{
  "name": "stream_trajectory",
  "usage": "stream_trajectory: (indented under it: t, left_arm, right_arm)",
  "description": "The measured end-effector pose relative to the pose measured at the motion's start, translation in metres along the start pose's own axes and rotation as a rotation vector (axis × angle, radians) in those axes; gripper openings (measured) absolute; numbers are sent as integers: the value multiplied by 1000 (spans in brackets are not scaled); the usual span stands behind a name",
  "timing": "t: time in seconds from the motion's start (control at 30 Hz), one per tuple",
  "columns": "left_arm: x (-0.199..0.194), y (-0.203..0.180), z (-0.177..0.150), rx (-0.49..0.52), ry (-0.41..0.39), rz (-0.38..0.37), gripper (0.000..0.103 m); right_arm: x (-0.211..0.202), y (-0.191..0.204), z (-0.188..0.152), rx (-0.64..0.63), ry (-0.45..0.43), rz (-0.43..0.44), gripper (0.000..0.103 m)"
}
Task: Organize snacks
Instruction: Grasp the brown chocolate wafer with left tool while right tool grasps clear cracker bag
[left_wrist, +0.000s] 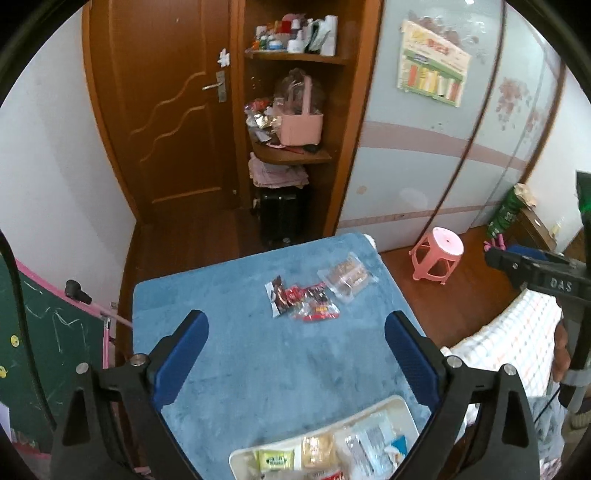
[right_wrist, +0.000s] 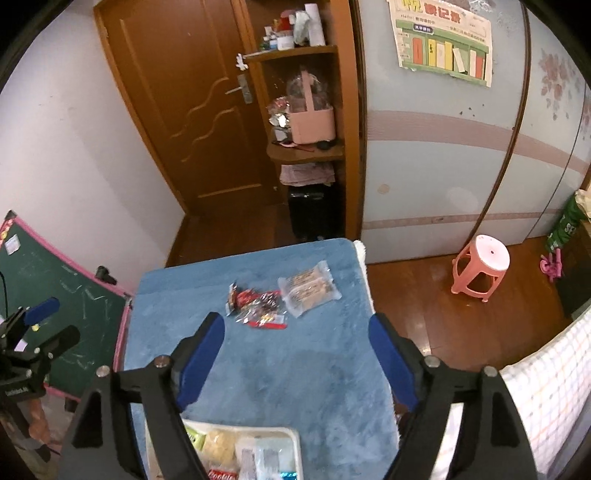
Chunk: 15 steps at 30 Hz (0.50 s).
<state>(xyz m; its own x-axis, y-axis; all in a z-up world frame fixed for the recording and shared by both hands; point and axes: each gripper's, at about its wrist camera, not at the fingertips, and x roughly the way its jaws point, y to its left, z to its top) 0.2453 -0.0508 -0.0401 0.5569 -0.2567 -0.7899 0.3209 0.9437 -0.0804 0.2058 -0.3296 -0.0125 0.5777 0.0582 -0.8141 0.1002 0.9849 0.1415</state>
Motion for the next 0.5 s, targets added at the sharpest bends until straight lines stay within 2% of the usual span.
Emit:
stream_trajectory:
  t: [0.13,0.23,0.43,0.5]
  left_arm:
    - [53,8,29,-37,63,12,96]
    - [102,12,39,-75,123,29,96]
    - [210,24,40,-151,243,61,96]
    - [249,30,36,-183,287,78,96]
  right_arm:
    - [42,-7,27,8,42,4,84]
    - [84,-5,43,-21,82,6,86]
    - [197,-5,62,-87,190,26,89]
    - [233,-5,61,-111,227,40,95]
